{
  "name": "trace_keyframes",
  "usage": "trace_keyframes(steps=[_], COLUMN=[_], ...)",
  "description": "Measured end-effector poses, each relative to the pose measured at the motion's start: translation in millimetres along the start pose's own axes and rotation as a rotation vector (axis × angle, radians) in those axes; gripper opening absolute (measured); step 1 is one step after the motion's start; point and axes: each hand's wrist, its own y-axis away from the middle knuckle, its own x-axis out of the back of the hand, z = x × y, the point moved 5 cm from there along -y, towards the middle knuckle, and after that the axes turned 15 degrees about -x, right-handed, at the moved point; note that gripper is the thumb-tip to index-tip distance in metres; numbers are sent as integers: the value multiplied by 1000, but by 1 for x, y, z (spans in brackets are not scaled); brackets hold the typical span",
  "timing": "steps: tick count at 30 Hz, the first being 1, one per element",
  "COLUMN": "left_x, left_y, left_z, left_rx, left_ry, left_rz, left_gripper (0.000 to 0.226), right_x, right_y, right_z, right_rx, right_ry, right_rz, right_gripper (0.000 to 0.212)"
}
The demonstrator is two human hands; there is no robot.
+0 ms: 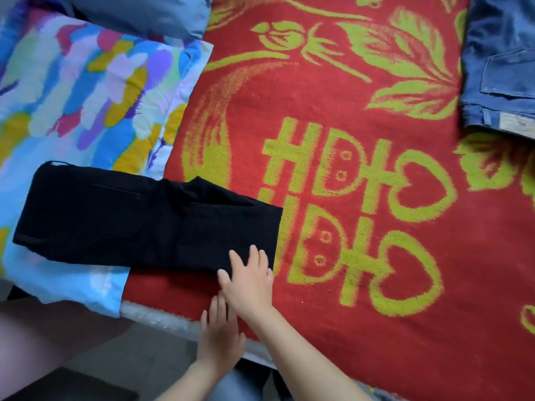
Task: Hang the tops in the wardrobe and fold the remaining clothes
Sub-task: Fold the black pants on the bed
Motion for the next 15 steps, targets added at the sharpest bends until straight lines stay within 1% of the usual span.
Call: trace_keyframes(steps=[1, 2, 3, 4, 6, 8, 10, 11, 13, 15], left_x=[10, 22, 29, 35, 41, 51, 47, 44, 39, 39], left_y=[1, 3, 2, 1, 0, -9, -18, -19, -22, -20], left_z=[-6, -9, -14, -22, -37, -53, -65, -70, -75, -76], left_rx=[34, 19, -6, -26, -7, 27, 37, 22, 4, 21], left_ry=[12, 22, 35, 17, 62, 43, 1, -9, -35, -47], left_rz=[58, 117, 146, 178, 219, 291, 237, 209, 205, 206], left_gripper=[87, 97, 102, 100, 96, 96, 89, 86, 84, 84], right_x=[0, 1, 2, 2, -3, -11, -17, -19, -21, -16], right_y=[-6, -13, -19, -23, -33, -40, -42, -43, -48, -50], right_z=[14, 30, 47, 59, 76, 76, 68, 65, 62, 59], right_rx=[-62, -134, -210, -273, -347, -341, -316, -318, -378, -444], right_ry=[2, -1, -15, -48, -241, -527, -749, -811, -865, -908], right_rz=[60, 109, 133, 125, 33, -74, -108, -100, -73, -109], right_gripper=[52, 52, 53, 57, 68, 70, 55, 49, 45, 38])
